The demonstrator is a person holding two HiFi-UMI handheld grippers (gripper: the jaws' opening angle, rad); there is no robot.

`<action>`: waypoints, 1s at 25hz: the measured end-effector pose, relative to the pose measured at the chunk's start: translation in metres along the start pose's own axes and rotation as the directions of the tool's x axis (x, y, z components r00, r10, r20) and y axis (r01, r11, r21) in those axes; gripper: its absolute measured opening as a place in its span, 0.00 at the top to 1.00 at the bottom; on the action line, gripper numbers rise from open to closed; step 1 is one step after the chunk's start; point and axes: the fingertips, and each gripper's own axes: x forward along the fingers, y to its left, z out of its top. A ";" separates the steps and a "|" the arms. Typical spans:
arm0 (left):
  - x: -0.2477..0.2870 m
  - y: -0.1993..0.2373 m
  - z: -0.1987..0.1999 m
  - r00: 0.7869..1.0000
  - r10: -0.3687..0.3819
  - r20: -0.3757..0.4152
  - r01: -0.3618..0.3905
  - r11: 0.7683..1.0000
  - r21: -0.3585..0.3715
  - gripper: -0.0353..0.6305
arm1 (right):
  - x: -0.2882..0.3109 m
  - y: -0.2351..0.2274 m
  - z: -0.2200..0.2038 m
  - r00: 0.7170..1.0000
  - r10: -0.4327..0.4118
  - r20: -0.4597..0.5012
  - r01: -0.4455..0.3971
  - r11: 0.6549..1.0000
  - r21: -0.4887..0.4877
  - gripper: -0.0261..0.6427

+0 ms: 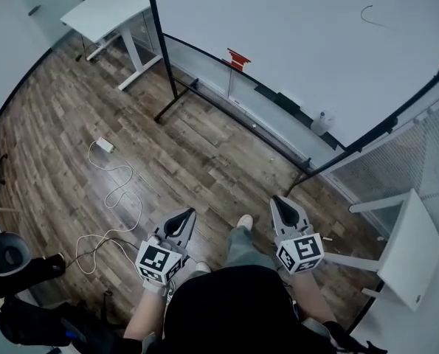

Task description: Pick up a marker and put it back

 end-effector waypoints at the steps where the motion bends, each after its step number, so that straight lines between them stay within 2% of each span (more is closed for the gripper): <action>1: 0.019 0.001 0.006 1.000 0.001 0.003 -0.001 1.000 -0.008 0.92 | 0.010 -0.017 0.005 1.000 0.006 0.000 -0.006 1.000 -0.002 0.92; 8: 0.138 0.003 0.046 1.000 0.016 -0.015 -0.017 1.000 -0.015 0.92 | 0.061 -0.118 0.031 0.999 0.033 -0.005 -0.033 0.999 0.010 0.92; 14: 0.214 0.000 0.064 0.998 -0.037 -0.043 0.037 0.999 -0.005 0.92 | 0.083 -0.186 0.036 0.999 -0.034 -0.022 0.035 0.999 0.025 0.92; 20: 0.282 0.009 0.069 0.982 -0.162 -0.094 0.163 0.987 0.003 0.92 | 0.098 -0.241 0.034 0.982 -0.182 -0.041 0.184 0.981 0.062 0.92; 22: 0.308 0.012 0.071 0.967 -0.228 -0.113 0.232 0.973 0.017 0.92 | 0.104 -0.260 0.032 0.968 -0.247 -0.052 0.250 0.966 0.071 0.91; 25: 0.340 0.020 0.079 0.933 -0.335 -0.130 0.343 0.939 0.042 0.92 | 0.112 -0.283 0.030 0.934 -0.351 -0.070 0.356 0.930 0.086 0.91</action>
